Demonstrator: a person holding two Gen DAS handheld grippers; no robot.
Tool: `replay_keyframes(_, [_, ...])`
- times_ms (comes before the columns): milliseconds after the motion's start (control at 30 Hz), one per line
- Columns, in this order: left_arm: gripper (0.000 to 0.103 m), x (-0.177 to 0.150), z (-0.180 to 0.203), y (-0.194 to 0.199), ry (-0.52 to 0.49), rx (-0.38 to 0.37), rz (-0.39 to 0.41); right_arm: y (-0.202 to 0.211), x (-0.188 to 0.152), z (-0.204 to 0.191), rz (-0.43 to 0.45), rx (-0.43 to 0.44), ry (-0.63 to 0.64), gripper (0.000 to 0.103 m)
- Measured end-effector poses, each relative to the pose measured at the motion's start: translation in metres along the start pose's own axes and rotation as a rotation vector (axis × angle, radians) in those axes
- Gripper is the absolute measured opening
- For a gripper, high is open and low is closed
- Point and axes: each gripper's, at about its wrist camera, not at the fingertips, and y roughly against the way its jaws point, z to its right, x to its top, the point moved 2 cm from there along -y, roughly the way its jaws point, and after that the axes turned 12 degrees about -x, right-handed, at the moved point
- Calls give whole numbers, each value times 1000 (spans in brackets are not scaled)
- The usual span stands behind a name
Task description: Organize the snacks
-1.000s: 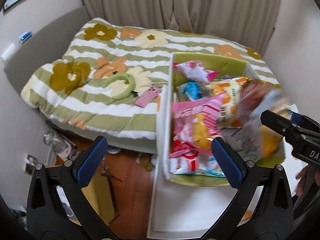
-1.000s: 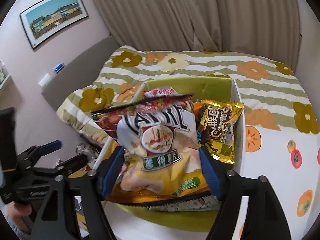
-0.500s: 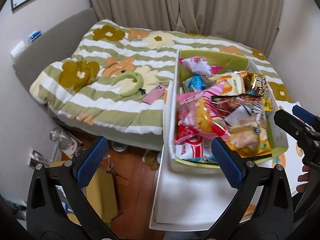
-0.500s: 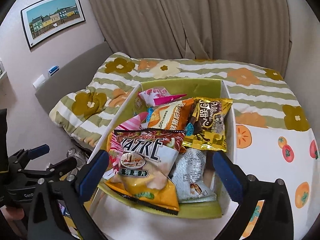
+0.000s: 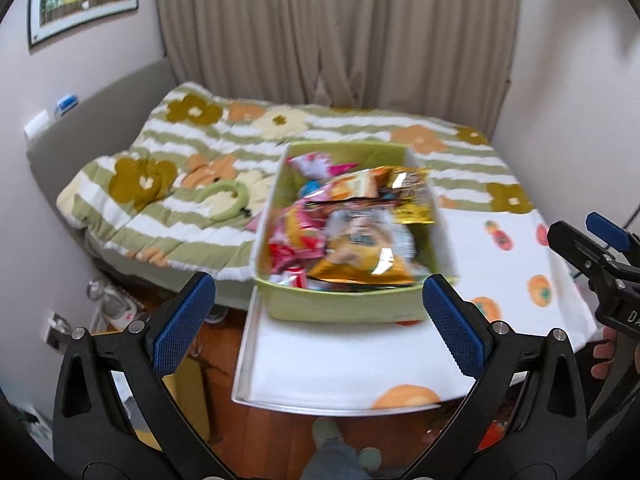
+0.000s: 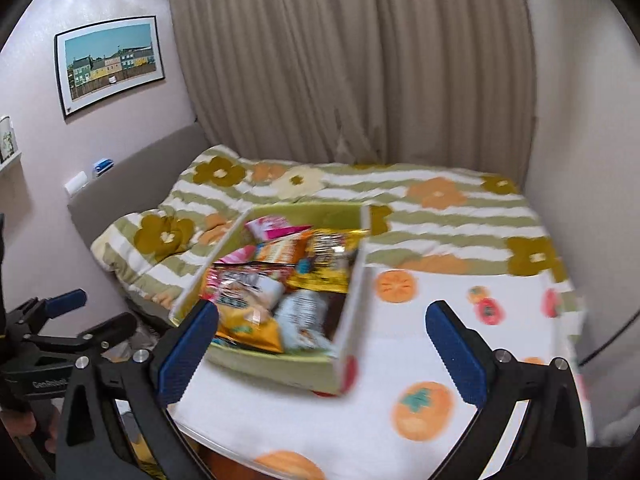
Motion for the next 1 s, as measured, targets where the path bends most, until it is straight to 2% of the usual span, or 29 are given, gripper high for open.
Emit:
replay_keyframes(233, [103, -21, 57, 55, -44, -51, 106, 63, -19, 48, 30, -123, 5, 103])
replay_keyframes(433, [103, -35, 79, 79, -80, -62, 155, 90, -40, 76, 28, -177, -25, 103])
replay_keyframes(533, [103, -38, 88, 83, -96, -75, 164, 99, -50, 84, 36, -205, -34, 103])
replay_keyframes(1000, [103, -46, 113, 86, -119, -83, 176, 108, -59, 100, 50, -215, -61, 103])
